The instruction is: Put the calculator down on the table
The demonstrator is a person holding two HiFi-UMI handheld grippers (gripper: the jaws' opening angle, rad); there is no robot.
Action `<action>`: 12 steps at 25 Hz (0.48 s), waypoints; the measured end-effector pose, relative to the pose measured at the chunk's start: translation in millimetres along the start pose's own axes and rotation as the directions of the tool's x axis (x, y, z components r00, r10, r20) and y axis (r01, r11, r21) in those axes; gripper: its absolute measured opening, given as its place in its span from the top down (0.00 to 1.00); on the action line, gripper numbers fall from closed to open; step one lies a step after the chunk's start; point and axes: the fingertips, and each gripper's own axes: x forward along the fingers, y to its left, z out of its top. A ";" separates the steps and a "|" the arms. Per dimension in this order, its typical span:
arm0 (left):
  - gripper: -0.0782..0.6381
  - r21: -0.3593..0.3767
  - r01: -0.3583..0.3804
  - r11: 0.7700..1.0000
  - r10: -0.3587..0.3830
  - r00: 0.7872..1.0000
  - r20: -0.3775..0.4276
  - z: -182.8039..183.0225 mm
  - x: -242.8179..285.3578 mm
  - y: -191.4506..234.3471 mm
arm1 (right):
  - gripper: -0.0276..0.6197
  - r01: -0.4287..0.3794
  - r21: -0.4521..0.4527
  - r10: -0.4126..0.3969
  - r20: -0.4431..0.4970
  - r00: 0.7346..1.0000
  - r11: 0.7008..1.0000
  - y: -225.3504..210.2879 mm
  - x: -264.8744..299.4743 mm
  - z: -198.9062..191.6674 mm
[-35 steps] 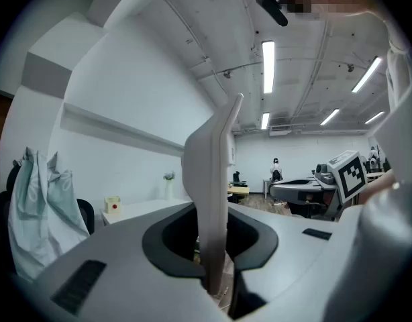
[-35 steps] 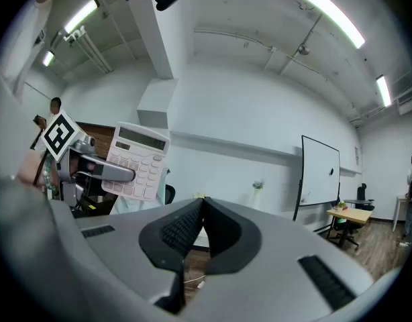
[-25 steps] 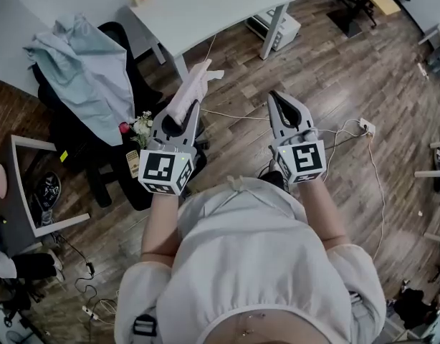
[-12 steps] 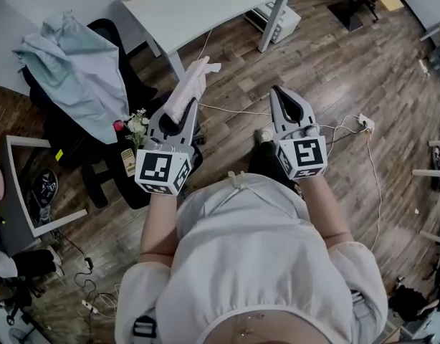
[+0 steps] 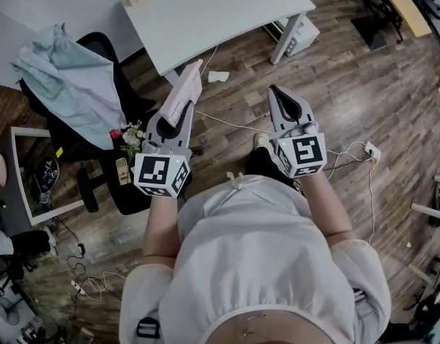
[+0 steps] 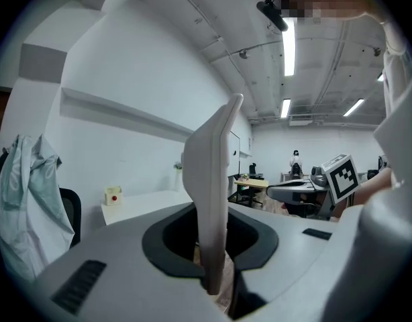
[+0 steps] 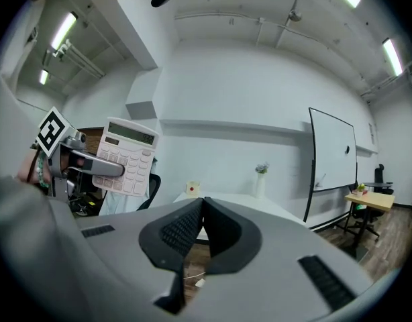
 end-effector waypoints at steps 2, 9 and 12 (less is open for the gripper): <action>0.78 -0.007 -0.031 0.999 0.031 0.999 -0.010 5.6 36.3 -0.7 | 0.95 -0.040 -0.003 0.040 -0.015 0.999 0.999 -31.7 26.3 -1.7; 0.78 -0.027 -0.145 0.989 0.144 0.989 -0.023 22.5 141.9 -5.6 | 0.95 -0.187 -0.049 0.187 -0.019 0.982 0.981 -121.7 103.7 4.3; 0.78 -0.049 -0.187 0.981 0.186 0.982 -0.030 24.0 172.1 -5.4 | 0.95 -0.233 -0.046 0.232 -0.028 0.972 0.971 -150.4 127.7 0.7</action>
